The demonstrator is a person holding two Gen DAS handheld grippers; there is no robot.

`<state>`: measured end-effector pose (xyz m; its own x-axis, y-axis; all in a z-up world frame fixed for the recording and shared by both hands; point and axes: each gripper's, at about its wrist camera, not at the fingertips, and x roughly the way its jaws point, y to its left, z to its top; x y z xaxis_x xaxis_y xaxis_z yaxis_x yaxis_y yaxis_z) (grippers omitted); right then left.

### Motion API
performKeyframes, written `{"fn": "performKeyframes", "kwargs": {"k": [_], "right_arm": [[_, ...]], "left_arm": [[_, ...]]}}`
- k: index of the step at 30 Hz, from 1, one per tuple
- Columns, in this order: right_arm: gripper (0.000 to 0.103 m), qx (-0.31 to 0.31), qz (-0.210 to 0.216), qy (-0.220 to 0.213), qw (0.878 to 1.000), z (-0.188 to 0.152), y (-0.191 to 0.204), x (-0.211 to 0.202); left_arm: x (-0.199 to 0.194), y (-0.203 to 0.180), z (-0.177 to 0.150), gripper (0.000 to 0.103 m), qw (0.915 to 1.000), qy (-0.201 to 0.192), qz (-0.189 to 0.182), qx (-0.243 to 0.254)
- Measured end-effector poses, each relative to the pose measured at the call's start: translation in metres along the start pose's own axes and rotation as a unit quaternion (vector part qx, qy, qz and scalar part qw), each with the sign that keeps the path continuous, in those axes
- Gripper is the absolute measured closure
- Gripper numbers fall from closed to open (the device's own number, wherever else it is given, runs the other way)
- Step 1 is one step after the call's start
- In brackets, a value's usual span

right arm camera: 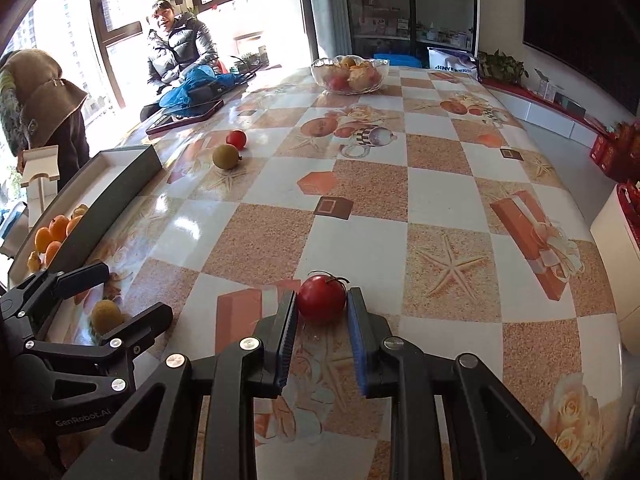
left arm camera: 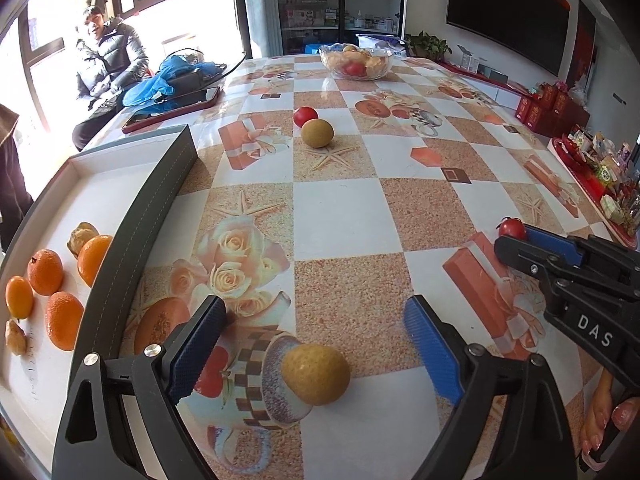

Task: Organize fruits
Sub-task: 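Close the left tool around the yellow round fruit while the right tool holds the tomato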

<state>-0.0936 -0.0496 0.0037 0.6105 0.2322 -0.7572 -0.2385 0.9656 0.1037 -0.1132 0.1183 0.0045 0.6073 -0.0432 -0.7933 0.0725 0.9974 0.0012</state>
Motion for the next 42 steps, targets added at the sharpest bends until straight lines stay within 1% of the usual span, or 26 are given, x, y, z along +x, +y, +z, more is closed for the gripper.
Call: {"fn": "performKeyframes", "kwargs": {"k": [5, 17, 42], "right_arm": [[0.077, 0.008, 0.008, -0.003, 1.0, -0.0006, -0.0027, 0.0001], [0.077, 0.002, 0.001, -0.003, 1.0, 0.0001, -0.0011, 0.0005], [0.077, 0.002, 0.0, -0.002, 1.0, 0.0005, -0.0004, 0.0006]], "left_arm": [[0.0003, 0.0001, 0.0002, 0.01, 1.0, 0.0, 0.0, 0.0], [0.0003, 0.0001, 0.0005, 0.009, 1.0, 0.0, 0.0, 0.0], [0.0008, -0.0002, 0.0006, 0.009, 1.0, 0.0, 0.0, 0.0]]}}
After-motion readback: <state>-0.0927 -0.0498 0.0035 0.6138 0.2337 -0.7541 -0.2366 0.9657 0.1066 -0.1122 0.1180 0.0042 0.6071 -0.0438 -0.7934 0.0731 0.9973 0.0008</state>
